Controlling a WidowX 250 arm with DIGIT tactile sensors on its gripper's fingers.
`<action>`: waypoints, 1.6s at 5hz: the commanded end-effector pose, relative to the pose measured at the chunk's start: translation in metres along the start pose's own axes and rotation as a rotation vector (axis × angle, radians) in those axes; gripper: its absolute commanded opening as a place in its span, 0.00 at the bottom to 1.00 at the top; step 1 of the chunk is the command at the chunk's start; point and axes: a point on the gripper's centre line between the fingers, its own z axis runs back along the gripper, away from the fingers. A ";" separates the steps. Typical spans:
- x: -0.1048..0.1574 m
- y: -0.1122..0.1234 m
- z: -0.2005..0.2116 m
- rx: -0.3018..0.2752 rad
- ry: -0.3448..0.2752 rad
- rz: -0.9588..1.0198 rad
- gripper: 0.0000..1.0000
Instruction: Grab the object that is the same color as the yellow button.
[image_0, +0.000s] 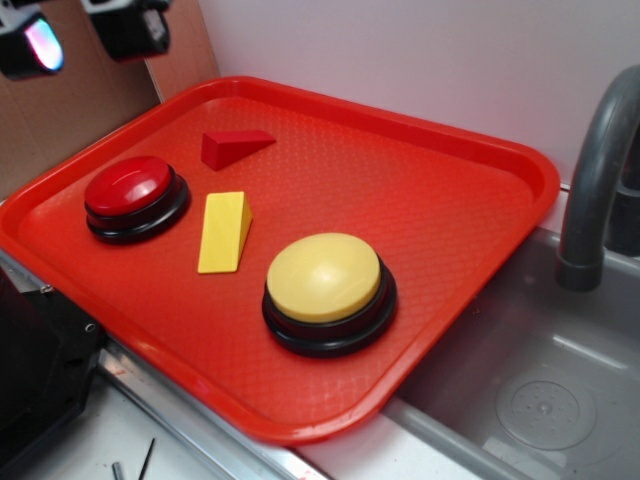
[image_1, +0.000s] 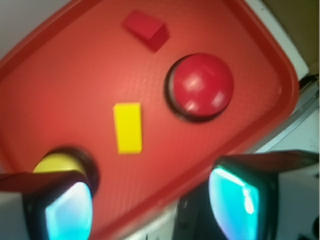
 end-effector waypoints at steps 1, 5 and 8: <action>0.015 -0.013 -0.050 0.015 -0.072 0.051 1.00; 0.019 -0.024 -0.138 0.148 -0.030 0.126 1.00; 0.014 -0.023 -0.164 0.152 0.005 0.141 0.00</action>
